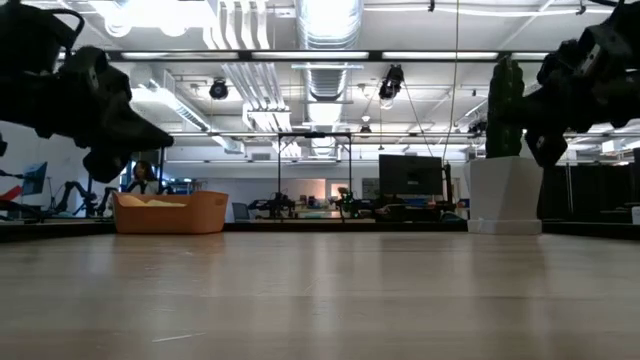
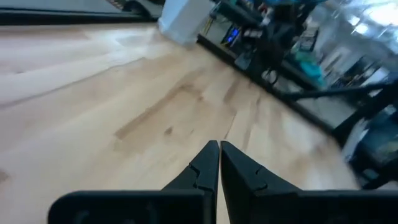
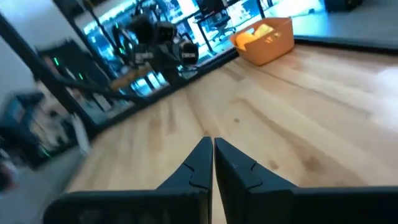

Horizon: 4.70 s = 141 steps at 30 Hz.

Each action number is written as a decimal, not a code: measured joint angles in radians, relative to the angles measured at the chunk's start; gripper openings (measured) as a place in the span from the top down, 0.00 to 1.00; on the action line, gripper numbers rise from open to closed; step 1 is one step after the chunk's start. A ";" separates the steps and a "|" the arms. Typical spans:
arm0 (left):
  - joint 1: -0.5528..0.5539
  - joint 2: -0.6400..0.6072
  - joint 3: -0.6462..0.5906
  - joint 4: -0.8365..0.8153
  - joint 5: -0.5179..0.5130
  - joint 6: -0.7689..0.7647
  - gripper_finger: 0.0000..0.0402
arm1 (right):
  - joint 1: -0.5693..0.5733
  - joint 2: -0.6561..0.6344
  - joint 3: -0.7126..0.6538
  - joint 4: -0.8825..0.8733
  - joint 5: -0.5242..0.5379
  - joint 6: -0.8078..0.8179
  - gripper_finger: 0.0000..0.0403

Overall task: Roll microfiber towels into tight, uniform cylinder then place into a basket
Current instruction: Return to Home Position

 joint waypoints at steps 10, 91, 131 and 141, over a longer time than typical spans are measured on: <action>0.001 0.171 -0.001 0.039 -0.105 0.022 1.00 | 0.000 0.093 0.000 0.007 0.000 -0.075 0.97; -0.028 -0.298 -0.005 0.014 -0.093 0.024 1.00 | 0.251 -0.115 -0.001 0.004 0.001 -0.084 0.97; -0.027 -0.230 -0.005 0.084 -0.094 0.023 1.00 | 0.251 -0.079 -0.001 0.004 0.001 -0.084 0.97; -0.027 -0.230 -0.005 0.084 -0.094 0.023 1.00 | 0.251 -0.079 -0.001 0.004 0.001 -0.084 0.97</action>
